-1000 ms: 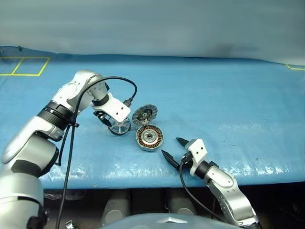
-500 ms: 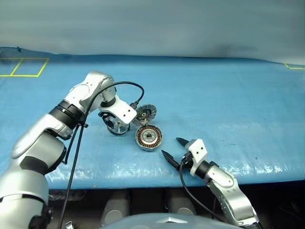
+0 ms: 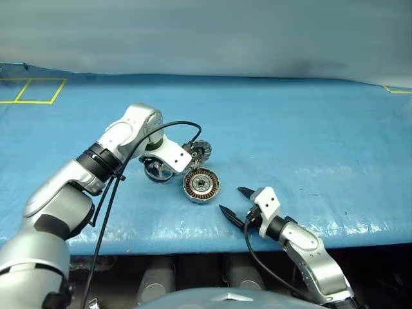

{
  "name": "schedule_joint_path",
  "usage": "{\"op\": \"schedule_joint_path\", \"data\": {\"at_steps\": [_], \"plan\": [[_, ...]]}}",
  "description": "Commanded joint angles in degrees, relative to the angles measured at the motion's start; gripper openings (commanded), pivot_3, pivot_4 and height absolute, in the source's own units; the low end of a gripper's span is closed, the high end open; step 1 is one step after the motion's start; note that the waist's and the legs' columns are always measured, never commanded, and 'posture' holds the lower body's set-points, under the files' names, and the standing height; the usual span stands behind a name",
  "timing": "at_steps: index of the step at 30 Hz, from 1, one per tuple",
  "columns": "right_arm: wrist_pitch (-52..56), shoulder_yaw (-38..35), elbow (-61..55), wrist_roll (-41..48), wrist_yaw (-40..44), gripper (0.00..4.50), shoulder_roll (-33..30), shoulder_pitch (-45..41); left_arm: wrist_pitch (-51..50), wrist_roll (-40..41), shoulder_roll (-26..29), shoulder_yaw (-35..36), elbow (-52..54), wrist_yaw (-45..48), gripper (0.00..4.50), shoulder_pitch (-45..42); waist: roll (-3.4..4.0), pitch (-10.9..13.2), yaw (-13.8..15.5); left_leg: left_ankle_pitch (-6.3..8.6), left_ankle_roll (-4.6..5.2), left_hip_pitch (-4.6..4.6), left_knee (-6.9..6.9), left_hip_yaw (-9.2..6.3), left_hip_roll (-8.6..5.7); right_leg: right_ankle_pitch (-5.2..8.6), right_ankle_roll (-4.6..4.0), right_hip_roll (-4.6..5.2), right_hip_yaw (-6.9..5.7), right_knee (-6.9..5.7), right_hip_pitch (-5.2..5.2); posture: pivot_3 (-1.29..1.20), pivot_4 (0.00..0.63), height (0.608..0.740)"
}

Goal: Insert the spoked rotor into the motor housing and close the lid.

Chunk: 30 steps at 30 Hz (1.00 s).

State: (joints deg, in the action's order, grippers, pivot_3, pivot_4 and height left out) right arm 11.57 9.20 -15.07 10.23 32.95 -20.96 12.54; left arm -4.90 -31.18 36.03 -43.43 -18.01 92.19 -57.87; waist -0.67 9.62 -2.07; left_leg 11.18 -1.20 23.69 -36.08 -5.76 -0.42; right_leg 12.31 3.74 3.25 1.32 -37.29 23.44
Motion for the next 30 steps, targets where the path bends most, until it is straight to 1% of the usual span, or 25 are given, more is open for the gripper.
{"op": "schedule_joint_path", "data": {"at_steps": [1,6,9,18,25,30], "plan": [[0.14,-0.47,-2.77,0.86,0.68,4.50,-0.66,-0.17,-1.08,-1.68,-0.21,0.92,1.21,-0.65,2.87,0.18,0.00,0.00,0.01,0.00,0.00,0.00,0.00,0.00,0.00,0.00,0.00,0.00,0.00,0.00,0.00,0.00,0.150,0.740],[0.65,-0.26,-3.26,0.94,0.73,4.50,-0.83,0.11,-1.35,-3.13,-0.27,0.65,1.05,-1.17,2.87,0.96,0.00,0.00,0.00,0.00,0.00,-0.02,-0.01,0.00,0.00,0.00,0.00,0.00,0.00,-0.03,0.00,0.00,0.150,0.740],[1.10,0.00,-3.66,0.84,0.69,4.50,-0.77,0.12,-1.71,-4.59,-1.25,0.37,-0.02,-2.77,2.87,0.88,0.00,0.00,0.03,0.00,0.00,-0.03,-0.02,0.00,0.00,0.00,0.00,0.00,0.00,-0.05,-0.02,0.00,0.150,0.740],[1.48,0.15,-4.19,0.78,0.58,4.50,-0.73,0.71,-1.88,-5.46,-2.86,1.20,-1.56,-3.53,2.87,-0.20,0.00,0.00,0.02,-0.01,0.01,-0.04,-0.07,0.00,0.00,0.01,-0.01,0.00,0.01,-0.16,0.00,0.00,0.150,0.740],[1.39,0.27,-3.84,0.66,0.20,4.50,-0.39,0.76,-2.42,-6.33,-2.87,1.81,-2.62,-5.54,2.87,-1.33,-0.01,0.00,0.02,-0.01,0.01,-0.07,-0.18,0.00,0.00,0.10,-0.14,0.00,0.01,-0.47,0.07,0.00,0.150,0.740],[1.23,0.41,-3.32,0.57,0.18,4.50,-0.18,0.42,-2.44,-5.65,-2.23,2.24,-1.86,-4.37,2.87,-0.84,-0.01,0.00,0.00,-0.03,0.04,-0.09,-0.19,0.00,0.00,0.11,-0.16,0.00,0.01,-0.52,0.07,0.00,0.150,0.740]]}}
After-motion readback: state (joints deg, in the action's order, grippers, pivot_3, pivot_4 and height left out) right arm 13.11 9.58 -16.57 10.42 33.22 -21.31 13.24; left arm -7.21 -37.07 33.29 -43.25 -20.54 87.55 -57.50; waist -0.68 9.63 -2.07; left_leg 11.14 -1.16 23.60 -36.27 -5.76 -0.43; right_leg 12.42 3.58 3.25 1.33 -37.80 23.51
